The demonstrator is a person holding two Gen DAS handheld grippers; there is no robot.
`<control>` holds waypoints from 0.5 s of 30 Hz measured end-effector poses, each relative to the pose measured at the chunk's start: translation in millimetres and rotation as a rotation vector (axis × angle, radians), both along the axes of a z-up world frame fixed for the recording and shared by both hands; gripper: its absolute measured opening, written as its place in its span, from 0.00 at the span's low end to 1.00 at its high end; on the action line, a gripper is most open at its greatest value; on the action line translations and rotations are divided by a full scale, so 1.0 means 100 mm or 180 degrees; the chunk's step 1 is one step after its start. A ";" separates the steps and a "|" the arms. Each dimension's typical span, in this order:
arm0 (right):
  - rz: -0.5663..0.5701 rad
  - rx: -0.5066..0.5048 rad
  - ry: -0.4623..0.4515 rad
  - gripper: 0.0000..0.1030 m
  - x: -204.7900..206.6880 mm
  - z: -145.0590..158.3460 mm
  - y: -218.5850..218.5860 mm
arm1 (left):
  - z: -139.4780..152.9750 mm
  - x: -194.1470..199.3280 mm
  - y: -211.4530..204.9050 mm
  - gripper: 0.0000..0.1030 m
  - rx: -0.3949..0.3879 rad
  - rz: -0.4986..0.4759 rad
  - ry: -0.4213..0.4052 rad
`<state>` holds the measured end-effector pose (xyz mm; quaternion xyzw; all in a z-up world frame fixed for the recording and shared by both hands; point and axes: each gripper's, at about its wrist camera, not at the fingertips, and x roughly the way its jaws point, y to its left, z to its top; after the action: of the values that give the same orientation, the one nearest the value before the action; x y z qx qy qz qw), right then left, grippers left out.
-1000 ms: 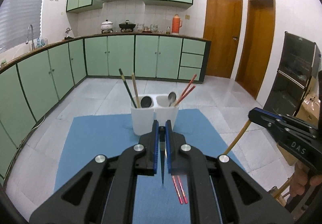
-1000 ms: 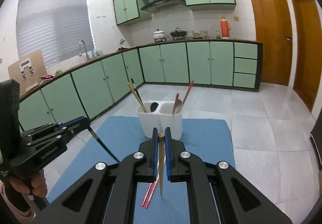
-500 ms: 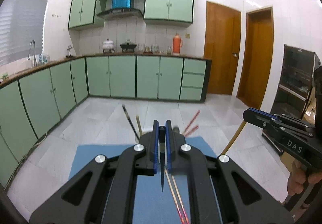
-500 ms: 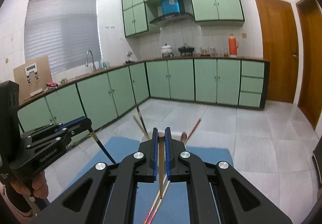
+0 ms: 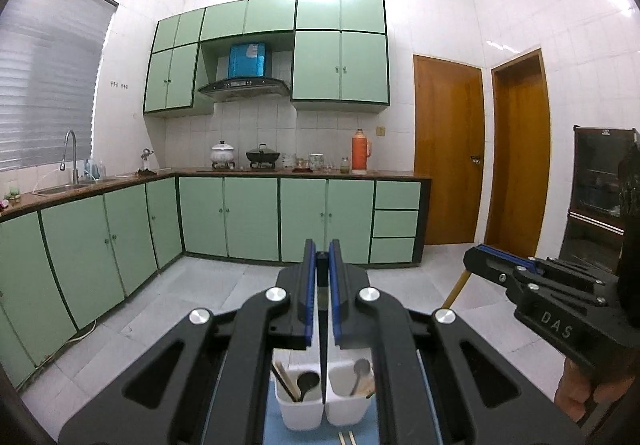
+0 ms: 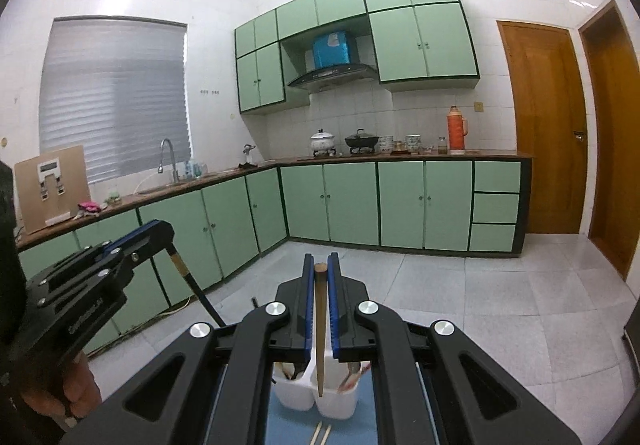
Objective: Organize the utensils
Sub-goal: 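Lift both chopsticks over the white holder and open both tools to drop them in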
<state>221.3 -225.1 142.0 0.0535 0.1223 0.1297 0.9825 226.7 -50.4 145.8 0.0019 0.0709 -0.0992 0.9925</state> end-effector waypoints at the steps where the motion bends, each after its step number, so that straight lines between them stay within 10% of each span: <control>1: -0.0022 0.0006 0.0000 0.06 0.07 -0.02 0.00 | -0.01 0.07 -0.03 0.05 0.0007 0.0019 -0.0017; 15: -0.0068 -0.0070 0.0184 0.06 0.74 -0.53 0.12 | -0.59 0.73 -0.02 0.05 -0.0008 0.0084 0.0267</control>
<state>294.9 -213.4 88.8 0.0477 0.1515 0.1162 0.9804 299.3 -52.4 87.2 -0.0045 0.1124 -0.0862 0.9899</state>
